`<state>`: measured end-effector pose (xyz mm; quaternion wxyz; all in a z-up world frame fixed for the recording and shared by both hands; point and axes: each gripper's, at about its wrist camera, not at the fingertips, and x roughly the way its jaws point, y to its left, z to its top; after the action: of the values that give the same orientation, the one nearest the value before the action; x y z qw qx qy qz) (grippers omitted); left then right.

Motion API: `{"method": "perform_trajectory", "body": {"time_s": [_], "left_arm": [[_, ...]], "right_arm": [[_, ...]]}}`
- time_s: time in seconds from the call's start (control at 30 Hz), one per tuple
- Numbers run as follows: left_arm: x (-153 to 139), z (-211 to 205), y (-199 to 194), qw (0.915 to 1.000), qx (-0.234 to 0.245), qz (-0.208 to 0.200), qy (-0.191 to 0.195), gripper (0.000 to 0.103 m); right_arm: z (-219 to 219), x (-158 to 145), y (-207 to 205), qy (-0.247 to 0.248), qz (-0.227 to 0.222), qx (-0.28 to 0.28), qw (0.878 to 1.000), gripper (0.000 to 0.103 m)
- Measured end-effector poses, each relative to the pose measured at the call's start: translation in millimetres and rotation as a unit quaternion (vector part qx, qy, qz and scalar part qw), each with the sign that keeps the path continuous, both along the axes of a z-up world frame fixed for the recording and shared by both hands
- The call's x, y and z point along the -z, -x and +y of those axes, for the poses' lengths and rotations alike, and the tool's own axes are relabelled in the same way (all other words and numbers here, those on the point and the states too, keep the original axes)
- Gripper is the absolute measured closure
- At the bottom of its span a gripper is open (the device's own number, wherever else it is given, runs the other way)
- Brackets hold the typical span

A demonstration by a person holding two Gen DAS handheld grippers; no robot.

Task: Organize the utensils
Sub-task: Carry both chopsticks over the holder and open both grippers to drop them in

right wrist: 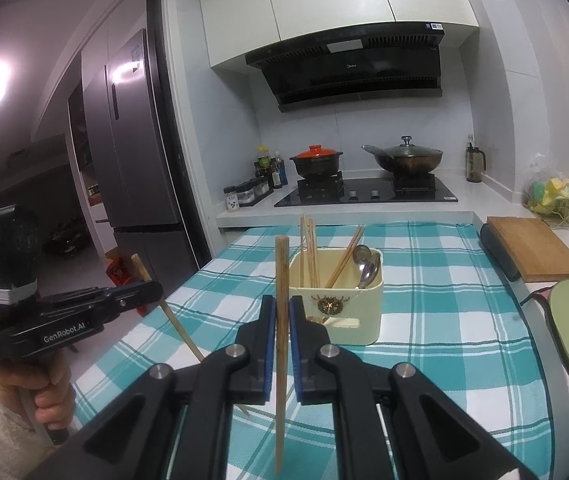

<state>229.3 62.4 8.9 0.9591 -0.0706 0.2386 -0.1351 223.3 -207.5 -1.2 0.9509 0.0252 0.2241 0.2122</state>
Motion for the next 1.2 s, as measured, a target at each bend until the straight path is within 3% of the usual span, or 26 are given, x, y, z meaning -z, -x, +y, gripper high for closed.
{"method": "perform_trajectory", "body": {"time_s": [0.2, 0.43, 0.57, 0.73, 0.93, 1.07, 1.13, 1.2], "left_arm": [[-41, 10, -27, 0.9996, 0.005, -0.023, 0.013, 0.099], [-97, 13, -81, 0.997, -0.02, -0.075, -0.005, 0.099], [-107, 5, -126, 0.9958, -0.036, -0.081, -0.025, 0.099], [-78, -2, -184, 0.9979, -0.04, -0.031, -0.04, 0.099], [-19, -1, -240, 0.9972, -0.05, 0.047, -0.03, 0.099], [20, 2, -265, 0.9934, -0.052, 0.098, -0.028, 0.098], [36, 3, -271, 0.9902, -0.059, 0.123, -0.03, 0.09], [44, 6, -269, 0.9877, -0.072, 0.135, -0.032, 0.037]], "right_arm": [[4, -25, -24, 0.012, -0.035, 0.006, 0.999, 0.096], [14, -70, -86, 0.021, -0.083, 0.007, 0.996, 0.096], [20, -85, -133, 0.024, -0.107, 0.021, 0.994, 0.096], [24, -66, -196, 0.017, -0.087, 0.031, 0.996, 0.096], [30, -12, -254, 0.027, -0.038, 0.015, 0.999, 0.096], [37, 30, -286, 0.019, 0.046, -0.015, 0.999, 0.096], [40, 57, -303, 0.024, 0.107, -0.026, 0.994, 0.095], [40, 76, -314, 0.016, 0.146, -0.034, 0.989, 0.081]]}}
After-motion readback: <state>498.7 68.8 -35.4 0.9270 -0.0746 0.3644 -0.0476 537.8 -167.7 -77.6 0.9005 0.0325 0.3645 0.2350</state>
